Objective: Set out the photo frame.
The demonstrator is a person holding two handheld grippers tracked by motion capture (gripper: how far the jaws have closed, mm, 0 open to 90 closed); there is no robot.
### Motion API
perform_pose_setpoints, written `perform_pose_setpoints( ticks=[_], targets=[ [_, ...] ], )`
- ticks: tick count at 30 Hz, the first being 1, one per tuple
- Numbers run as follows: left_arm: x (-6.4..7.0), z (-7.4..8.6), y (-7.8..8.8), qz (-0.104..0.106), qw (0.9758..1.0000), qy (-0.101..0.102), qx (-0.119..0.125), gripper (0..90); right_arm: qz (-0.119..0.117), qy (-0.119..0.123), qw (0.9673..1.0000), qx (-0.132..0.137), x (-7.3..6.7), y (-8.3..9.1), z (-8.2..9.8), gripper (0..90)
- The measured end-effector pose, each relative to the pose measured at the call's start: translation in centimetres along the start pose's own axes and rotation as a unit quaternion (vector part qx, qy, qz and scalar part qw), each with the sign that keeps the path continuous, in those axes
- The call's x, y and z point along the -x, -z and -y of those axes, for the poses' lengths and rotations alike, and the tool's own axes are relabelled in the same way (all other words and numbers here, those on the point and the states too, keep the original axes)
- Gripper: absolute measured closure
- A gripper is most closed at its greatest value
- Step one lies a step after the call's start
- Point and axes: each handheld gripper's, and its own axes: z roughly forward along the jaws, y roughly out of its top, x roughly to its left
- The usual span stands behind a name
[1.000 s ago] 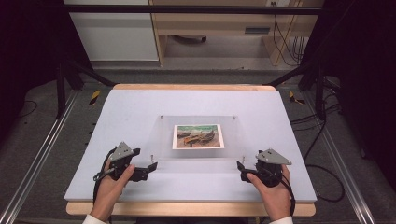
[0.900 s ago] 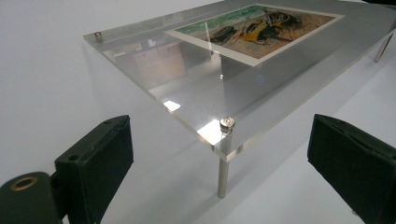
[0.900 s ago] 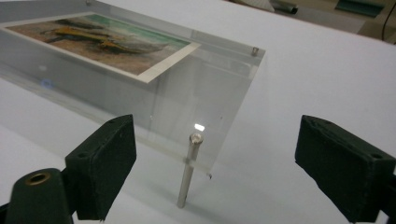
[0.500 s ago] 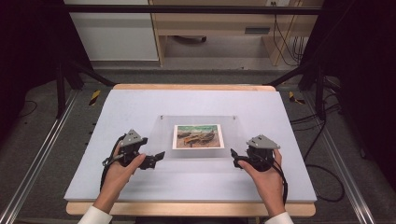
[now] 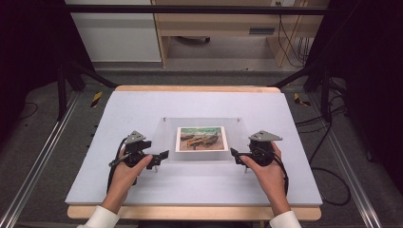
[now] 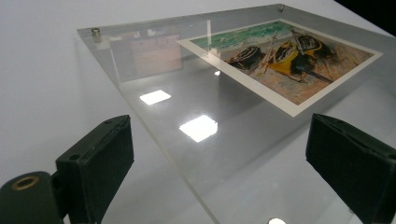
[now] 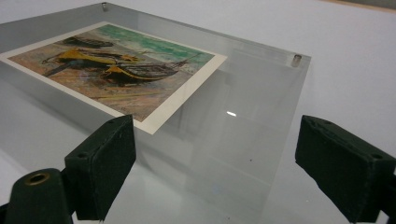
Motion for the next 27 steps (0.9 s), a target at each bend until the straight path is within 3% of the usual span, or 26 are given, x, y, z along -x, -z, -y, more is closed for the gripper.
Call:
perform_pose_setpoints(
  ticks=[5, 10, 12, 14, 18, 27],
  targets=[
    [-0.2, 0.3, -0.3, 0.016, 0.9990, 0.041, 0.002, 7.3, -0.020, -0.024, 0.9995, -0.001, 0.5, -0.2, 0.4, 12.8],
    [-0.3, 0.6, -0.7, 0.031, 0.9974, 0.065, 0.001, 6.8, -0.036, -0.040, 0.9985, -0.011, 0.7, -0.6, 0.8, 12.1],
    [-0.5, 0.7, -0.7, 0.037, 0.9964, 0.076, -0.002, 6.8, -0.037, -0.044, 0.9983, -0.012, 0.6, -0.8, 0.9, 11.1],
    [-0.7, 0.9, -0.9, 0.057, 0.9940, 0.094, -0.003, 7.3, -0.039, -0.051, 0.9978, -0.013, 0.7, -0.8, 1.0, 10.9],
    [-0.4, 0.9, -1.1, 0.069, 0.9929, 0.096, -0.005, 7.3, -0.047, -0.071, 0.9963, -0.014, 1.0, -0.9, 1.2, 10.7],
    [-0.3, 0.9, -1.2, 0.073, 0.9928, 0.095, -0.007, 7.2, -0.059, -0.104, 0.9926, -0.021, 1.1, -0.7, 1.5, 10.3]
  ],
)
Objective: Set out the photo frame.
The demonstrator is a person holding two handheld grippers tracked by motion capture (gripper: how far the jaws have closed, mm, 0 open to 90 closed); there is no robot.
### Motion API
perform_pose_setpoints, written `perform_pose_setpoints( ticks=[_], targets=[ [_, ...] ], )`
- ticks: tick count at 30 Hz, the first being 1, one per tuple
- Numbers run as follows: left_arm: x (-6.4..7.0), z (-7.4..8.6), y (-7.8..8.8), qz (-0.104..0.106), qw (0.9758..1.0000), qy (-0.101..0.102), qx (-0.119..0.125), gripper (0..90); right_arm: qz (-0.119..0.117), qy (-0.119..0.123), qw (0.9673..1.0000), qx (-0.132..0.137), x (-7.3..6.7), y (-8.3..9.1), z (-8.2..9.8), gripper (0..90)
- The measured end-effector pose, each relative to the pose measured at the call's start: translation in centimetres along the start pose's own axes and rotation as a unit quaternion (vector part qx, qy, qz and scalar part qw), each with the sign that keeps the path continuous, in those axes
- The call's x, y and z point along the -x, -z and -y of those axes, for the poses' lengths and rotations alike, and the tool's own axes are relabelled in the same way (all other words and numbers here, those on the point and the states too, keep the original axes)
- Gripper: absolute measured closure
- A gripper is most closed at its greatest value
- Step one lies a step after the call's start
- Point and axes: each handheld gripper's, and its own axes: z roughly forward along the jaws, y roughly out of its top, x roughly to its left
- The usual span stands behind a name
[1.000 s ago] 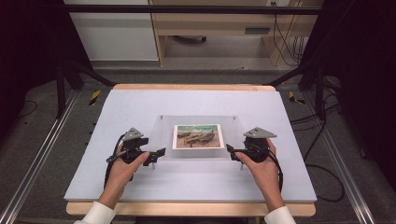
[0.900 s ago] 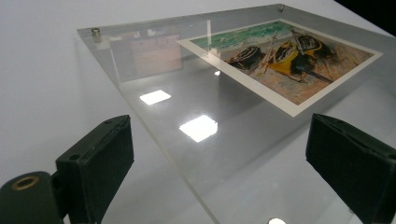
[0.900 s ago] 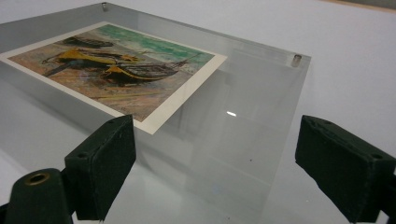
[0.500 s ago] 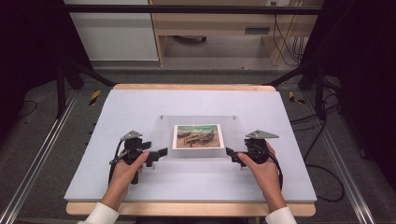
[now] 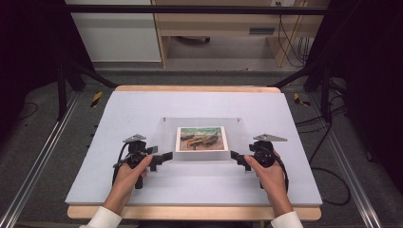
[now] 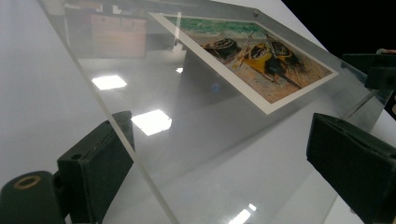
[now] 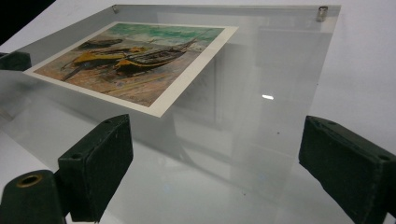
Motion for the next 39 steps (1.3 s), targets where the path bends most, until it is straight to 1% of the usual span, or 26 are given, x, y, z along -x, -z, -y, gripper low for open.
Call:
perform_pose_setpoints(
  ticks=[5, 6, 8, 13, 15, 18, 21, 25, 27, 29, 31, 32, 37, 39],
  targets=[
    [-0.01, -0.01, 0.00, 0.000, 1.0000, -0.001, 0.000, 7.2, -0.003, -0.014, 0.9999, -0.007, -0.05, 0.10, 0.07, 9.5],
    [-0.01, -0.01, 0.00, 0.000, 1.0000, -0.001, 0.000, 7.2, -0.004, -0.012, 0.9999, -0.006, 0.01, 0.11, 0.09, 9.5],
    [-0.02, -0.01, 0.02, 0.000, 1.0000, -0.002, 0.000, 7.1, -0.006, -0.021, 0.9997, -0.009, 0.03, 0.16, 0.15, 9.5],
    [-0.03, -0.02, 0.02, 0.000, 1.0000, -0.002, -0.001, 7.2, -0.012, -0.026, 0.9995, -0.012, 0.11, 0.28, 0.21, 9.5],
    [-0.03, -0.03, 0.02, 0.001, 1.0000, -0.002, -0.001, 7.2, -0.013, -0.034, 0.9992, -0.015, 0.04, 0.37, 0.26, 9.5],
    [-0.03, -0.04, 0.03, 0.001, 1.0000, -0.002, -0.002, 7.2, -0.015, -0.035, 0.9991, -0.019, 0.04, 0.47, 0.27, 9.5],
    [-0.02, -0.05, 0.03, 0.000, 1.0000, -0.002, -0.002, 7.2, -0.019, -0.044, 0.9986, -0.021, 0.12, 0.49, 0.32, 9.5],
    [-0.02, -0.09, 0.04, 0.000, 1.0000, -0.002, -0.003, 7.2, -0.021, -0.048, 0.9984, -0.023, 0.19, 0.46, 0.32, 9.5],
    [-0.02, -0.10, 0.04, 0.000, 1.0000, -0.002, -0.004, 7.2, -0.024, -0.055, 0.9978, -0.026, 0.22, 0.48, 0.33, 9.5],
    [-0.01, -0.11, 0.05, -0.001, 1.0000, -0.002, -0.004, 7.2, -0.026, -0.058, 0.9976, -0.027, 0.24, 0.48, 0.36, 9.5],
    [0.00, -0.12, 0.05, -0.001, 1.0000, -0.002, -0.004, 7.2, -0.034, -0.064, 0.9969, -0.031, 0.16, 0.38, 0.39, 9.1],
    [-0.01, -0.13, 0.05, -0.001, 1.0000, -0.002, -0.005, 7.2, -0.035, -0.066, 0.9967, -0.031, 0.09, 0.31, 0.41, 8.8],
    [0.01, -0.15, 0.05, -0.002, 1.0000, -0.002, -0.005, 7.3, -0.034, -0.064, 0.9969, -0.030, 0.08, 0.24, 0.41, 8.6],
    [0.01, -0.23, 0.09, -0.003, 0.9999, -0.005, -0.010, 7.4, -0.032, -0.062, 0.9972, -0.027, 0.07, 0.19, 0.42, 8.9]
  ],
)
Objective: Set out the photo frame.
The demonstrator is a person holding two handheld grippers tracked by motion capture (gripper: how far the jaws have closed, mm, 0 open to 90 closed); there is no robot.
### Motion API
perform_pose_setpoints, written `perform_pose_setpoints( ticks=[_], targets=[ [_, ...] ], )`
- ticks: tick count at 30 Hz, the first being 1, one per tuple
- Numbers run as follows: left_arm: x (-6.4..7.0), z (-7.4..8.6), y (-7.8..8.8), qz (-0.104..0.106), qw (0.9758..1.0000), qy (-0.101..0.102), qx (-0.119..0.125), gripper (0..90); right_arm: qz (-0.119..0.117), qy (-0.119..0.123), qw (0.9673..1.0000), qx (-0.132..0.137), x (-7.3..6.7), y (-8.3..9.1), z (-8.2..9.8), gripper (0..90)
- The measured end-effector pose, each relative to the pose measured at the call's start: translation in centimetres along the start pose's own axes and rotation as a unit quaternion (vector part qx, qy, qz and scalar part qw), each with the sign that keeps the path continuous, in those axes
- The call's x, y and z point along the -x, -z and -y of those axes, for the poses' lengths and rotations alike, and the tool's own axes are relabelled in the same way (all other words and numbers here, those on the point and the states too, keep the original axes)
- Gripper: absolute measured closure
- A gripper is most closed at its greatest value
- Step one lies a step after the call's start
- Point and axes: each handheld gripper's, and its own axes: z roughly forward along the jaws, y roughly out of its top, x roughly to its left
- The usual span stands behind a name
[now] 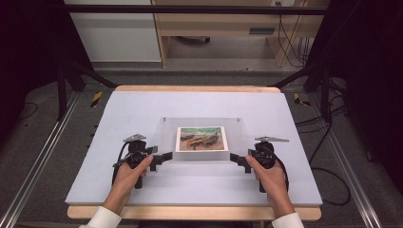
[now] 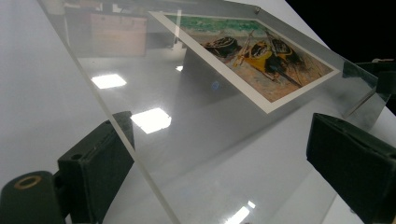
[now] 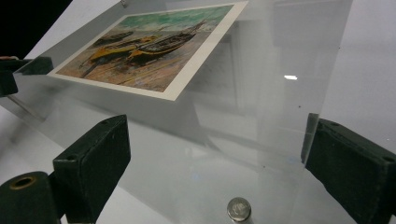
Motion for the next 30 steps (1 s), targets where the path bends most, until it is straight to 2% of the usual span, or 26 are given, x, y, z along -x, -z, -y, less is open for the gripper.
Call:
perform_pose_setpoints(
  ticks=[9, 12, 16, 18, 21, 25, 30],
  targets=[
    [0.5, -0.6, 0.1, -0.019, 0.9996, -0.001, -0.019, 8.0, 0.007, 0.006, 1.0000, -0.001, -0.1, -0.1, -0.2, 10.6],
    [0.9, -0.9, 0.2, -0.033, 0.9992, -0.020, -0.009, 8.8, 0.021, 0.016, 0.9996, 0.006, -0.3, -0.2, -0.6, 11.5],
    [1.1, -1.3, 0.6, -0.056, 0.9966, -0.054, 0.027, 14.0, 0.035, 0.042, 0.9983, 0.023, -0.4, -0.4, -1.2, 13.8],
    [1.0, -1.3, 0.6, -0.061, 0.9961, -0.060, 0.023, 15.0, 0.037, 0.058, 0.9971, 0.031, -0.6, -0.4, -1.3, 15.5],
    [1.0, -1.0, 0.6, -0.062, 0.9963, -0.056, 0.021, 15.0, 0.042, 0.071, 0.9961, 0.032, -0.8, -0.4, -1.2, 15.7],
    [1.1, -1.0, 0.7, -0.065, 0.9959, -0.059, 0.023, 15.2, 0.041, 0.074, 0.9959, 0.032, -0.7, -0.4, -1.1, 15.8],
    [1.4, -1.1, 0.6, -0.078, 0.9929, -0.080, 0.042, 15.7, 0.051, 0.088, 0.9941, 0.039, -0.8, -0.4, -1.4, 16.7]
  ],
)
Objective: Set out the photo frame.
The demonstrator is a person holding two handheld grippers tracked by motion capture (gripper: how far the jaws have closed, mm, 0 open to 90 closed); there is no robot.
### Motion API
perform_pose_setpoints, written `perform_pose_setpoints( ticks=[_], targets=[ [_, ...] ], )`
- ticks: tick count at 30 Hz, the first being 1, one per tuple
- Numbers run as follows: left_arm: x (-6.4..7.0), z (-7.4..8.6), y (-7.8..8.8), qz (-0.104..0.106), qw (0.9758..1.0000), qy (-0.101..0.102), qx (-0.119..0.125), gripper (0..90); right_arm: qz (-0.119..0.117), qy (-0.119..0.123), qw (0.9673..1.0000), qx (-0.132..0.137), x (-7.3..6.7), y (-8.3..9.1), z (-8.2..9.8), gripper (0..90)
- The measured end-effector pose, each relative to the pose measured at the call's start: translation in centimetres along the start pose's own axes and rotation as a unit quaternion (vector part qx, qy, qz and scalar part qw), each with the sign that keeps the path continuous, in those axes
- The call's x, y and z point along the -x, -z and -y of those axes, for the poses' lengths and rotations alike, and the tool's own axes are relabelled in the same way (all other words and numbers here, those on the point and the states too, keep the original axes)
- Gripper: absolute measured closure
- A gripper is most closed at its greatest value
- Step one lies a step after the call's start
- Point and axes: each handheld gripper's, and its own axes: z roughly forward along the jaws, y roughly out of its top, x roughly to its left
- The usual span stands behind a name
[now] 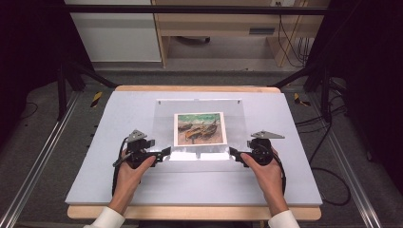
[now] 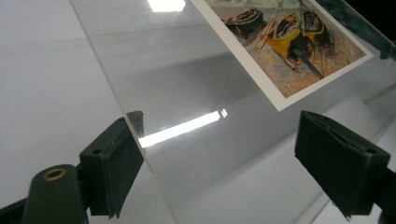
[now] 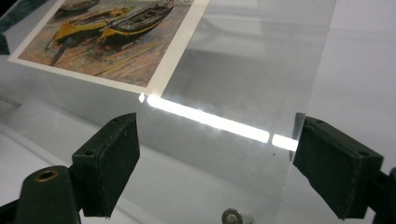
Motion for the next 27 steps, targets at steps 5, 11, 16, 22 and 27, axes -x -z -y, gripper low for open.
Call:
perform_pose_setpoints(
  ticks=[5, 11, 16, 22, 27],
  targets=[
    [-0.1, 0.2, 0.0, -0.002, 1.0000, -0.003, 0.001, 15.8, 0.008, 0.010, 0.9999, 0.004, -0.2, 0.1, 0.1, 18.3],
    [0.0, 0.6, 0.3, -0.006, 0.9999, 0.006, 0.013, 20.3, 0.010, 0.013, 0.9998, 0.010, -0.3, 0.3, 0.3, 19.4],
    [0.3, 0.7, 0.7, -0.011, 0.9999, 0.002, 0.011, 21.8, 0.013, 0.021, 0.9997, 0.006, -0.5, 0.5, 0.4, 19.6],
    [0.9, 1.1, 1.2, -0.022, 0.9996, -0.005, 0.015, 24.0, 0.021, 0.039, 0.9990, 0.006, -0.9, 1.0, 0.7, 21.3],
    [1.2, 1.3, 1.6, -0.027, 0.9995, -0.011, 0.013, 25.8, 0.027, 0.049, 0.9984, 0.009, -1.1, 1.5, 1.1, 24.2]
  ],
)
